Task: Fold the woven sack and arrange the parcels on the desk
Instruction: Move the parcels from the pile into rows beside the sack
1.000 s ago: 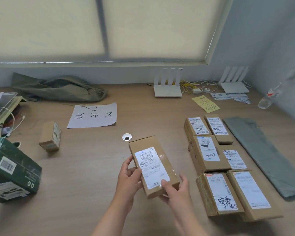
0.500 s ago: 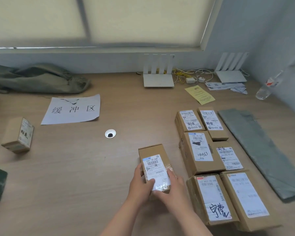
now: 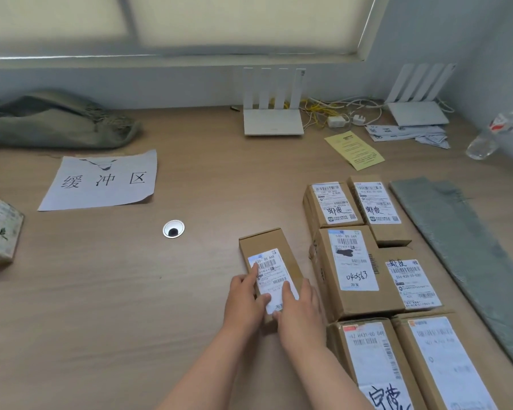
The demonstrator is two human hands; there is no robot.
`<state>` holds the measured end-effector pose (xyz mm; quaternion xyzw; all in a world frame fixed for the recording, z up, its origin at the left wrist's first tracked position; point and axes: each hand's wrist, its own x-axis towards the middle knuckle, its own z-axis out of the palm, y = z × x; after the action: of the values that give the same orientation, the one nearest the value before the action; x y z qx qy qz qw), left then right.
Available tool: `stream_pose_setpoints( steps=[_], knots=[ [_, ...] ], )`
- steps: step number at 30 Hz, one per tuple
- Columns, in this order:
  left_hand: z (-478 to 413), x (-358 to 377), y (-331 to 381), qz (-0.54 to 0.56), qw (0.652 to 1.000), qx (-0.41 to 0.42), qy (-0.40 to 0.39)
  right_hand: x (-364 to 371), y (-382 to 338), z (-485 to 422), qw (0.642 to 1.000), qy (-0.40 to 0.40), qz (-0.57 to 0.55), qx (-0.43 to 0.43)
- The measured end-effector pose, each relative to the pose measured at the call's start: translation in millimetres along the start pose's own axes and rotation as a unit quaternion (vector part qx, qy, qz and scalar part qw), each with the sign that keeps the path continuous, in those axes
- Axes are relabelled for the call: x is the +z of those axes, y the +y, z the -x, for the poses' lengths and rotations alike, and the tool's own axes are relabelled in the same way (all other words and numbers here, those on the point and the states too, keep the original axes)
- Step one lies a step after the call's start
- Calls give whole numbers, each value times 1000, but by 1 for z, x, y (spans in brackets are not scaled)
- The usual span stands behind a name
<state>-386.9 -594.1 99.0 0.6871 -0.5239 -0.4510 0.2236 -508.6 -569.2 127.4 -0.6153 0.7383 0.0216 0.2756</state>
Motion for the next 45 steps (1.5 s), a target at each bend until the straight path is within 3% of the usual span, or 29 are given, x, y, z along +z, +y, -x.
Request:
stream_pose_setpoints(
  steps=[17, 30, 33, 37, 41, 45],
  knots=[
    [-95, 11, 43, -26, 999, 28, -20, -32, -10, -89, 999, 26, 6, 28],
    [-83, 12, 44, -47, 997, 33, -59, -28, -6, -93, 1000, 24, -10, 14],
    [-54, 5, 45, 5, 995, 61, -77, -22, 4, -88, 994, 84, -59, -24],
    [-13, -23, 28, 74, 996, 31, -29, -22, -11, -56, 966, 157, -198, -55],
    [24, -71, -4, 161, 986, 7, 43, -18, -55, -14, 910, 128, -394, -35],
    [53, -137, -39, 200, 972, -1, 120, 2, -122, 19, 861, 77, -501, -54]
  ],
)
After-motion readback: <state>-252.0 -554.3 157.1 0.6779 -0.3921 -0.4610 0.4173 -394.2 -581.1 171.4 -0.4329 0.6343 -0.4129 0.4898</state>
